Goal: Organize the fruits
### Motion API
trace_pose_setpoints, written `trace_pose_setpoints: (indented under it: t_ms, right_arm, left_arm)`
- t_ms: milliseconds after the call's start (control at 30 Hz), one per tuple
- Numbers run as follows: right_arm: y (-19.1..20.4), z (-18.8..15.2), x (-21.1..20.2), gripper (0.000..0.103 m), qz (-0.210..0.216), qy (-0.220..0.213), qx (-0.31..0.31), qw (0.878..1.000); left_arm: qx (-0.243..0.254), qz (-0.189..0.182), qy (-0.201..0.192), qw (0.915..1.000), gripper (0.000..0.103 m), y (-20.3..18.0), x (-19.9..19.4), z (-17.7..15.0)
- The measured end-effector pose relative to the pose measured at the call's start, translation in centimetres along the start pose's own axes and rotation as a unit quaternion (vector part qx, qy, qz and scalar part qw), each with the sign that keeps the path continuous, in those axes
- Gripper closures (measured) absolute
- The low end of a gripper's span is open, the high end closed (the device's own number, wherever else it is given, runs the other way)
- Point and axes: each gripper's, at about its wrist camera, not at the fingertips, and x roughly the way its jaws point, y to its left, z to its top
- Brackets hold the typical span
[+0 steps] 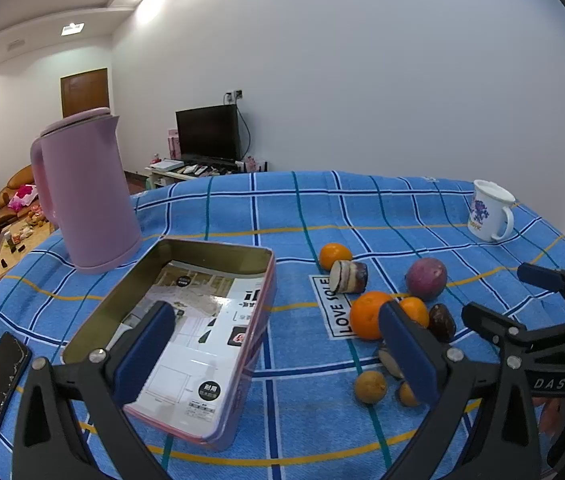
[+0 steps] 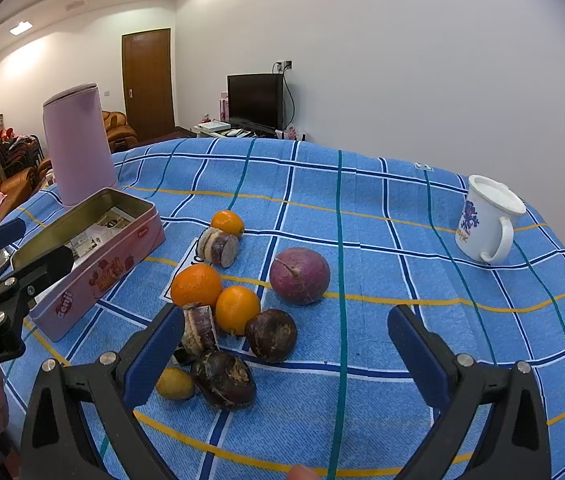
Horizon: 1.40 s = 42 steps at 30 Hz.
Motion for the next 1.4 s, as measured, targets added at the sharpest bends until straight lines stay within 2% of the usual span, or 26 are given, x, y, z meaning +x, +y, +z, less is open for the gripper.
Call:
trace_pose_setpoints:
  t_ms: [1033, 1400]
  right_arm:
    - [0.2, -0.8, 0.2, 0.001, 0.009, 0.006, 0.000, 1.000]
    - [0.3, -1.5, 0.5, 0.001, 0.025, 0.009, 0.010, 1.000]
  left_arm:
    - [0.008, 0.001, 0.003, 1.0000, 0.000, -0.1, 0.0, -0.5]
    - [0.010, 0.006, 0.004, 0.9999, 0.000, 0.0, 0.1, -0.9]
